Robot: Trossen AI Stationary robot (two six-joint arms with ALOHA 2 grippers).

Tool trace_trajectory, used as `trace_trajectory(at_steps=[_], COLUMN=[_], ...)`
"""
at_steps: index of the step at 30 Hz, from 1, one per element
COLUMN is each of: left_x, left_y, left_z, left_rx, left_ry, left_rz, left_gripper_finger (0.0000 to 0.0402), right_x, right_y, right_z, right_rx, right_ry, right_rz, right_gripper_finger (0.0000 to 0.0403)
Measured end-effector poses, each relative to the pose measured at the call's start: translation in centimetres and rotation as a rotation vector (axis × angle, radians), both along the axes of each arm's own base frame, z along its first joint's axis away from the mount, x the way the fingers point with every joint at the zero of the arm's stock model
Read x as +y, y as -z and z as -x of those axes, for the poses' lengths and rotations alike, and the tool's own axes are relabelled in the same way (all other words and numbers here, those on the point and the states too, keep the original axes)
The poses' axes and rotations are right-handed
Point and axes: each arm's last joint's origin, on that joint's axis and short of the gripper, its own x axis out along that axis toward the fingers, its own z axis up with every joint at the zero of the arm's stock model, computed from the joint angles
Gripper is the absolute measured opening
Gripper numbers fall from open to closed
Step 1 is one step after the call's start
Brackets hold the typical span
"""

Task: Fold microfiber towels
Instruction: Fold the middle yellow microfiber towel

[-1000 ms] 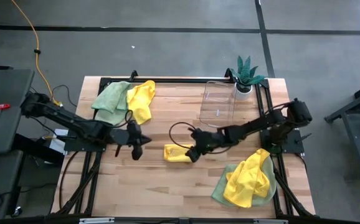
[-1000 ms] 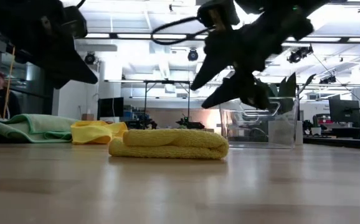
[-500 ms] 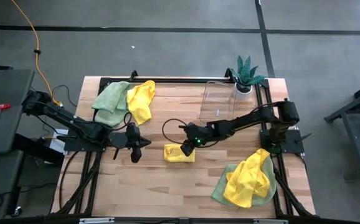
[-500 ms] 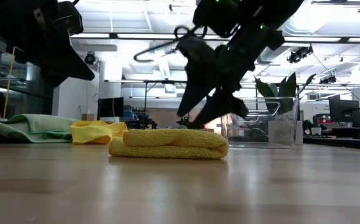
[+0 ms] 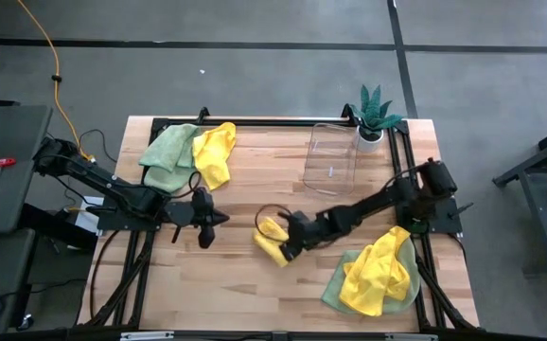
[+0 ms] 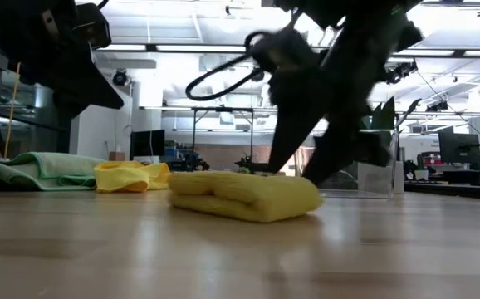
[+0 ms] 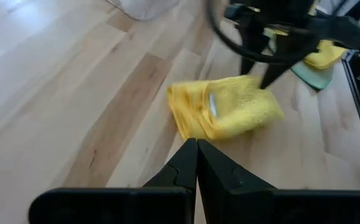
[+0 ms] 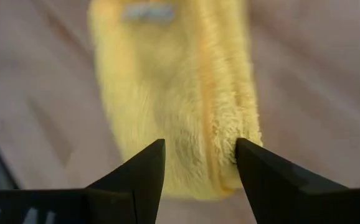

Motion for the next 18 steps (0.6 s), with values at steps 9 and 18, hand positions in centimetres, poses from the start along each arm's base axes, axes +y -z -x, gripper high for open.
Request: trace_trajectory(at_steps=[9,18], left_x=[-0.1,-0.1], left_y=[0.1,0.1], left_z=[0.0,0.0], left_rx=[0.016,0.019], left_ry=[0.05,0.06], left_rz=[0.001,-0.013], left_gripper_finger=[0.0,0.0], right_x=[3.5,0.2], right_y=[-0.8,-1.1], right_z=[1.6,0.8], right_rx=[-0.002,-0.002], right_ry=[0.065,0.197], right_rz=[-0.024,0.013], right_gripper_finger=[0.0188,0.0188])
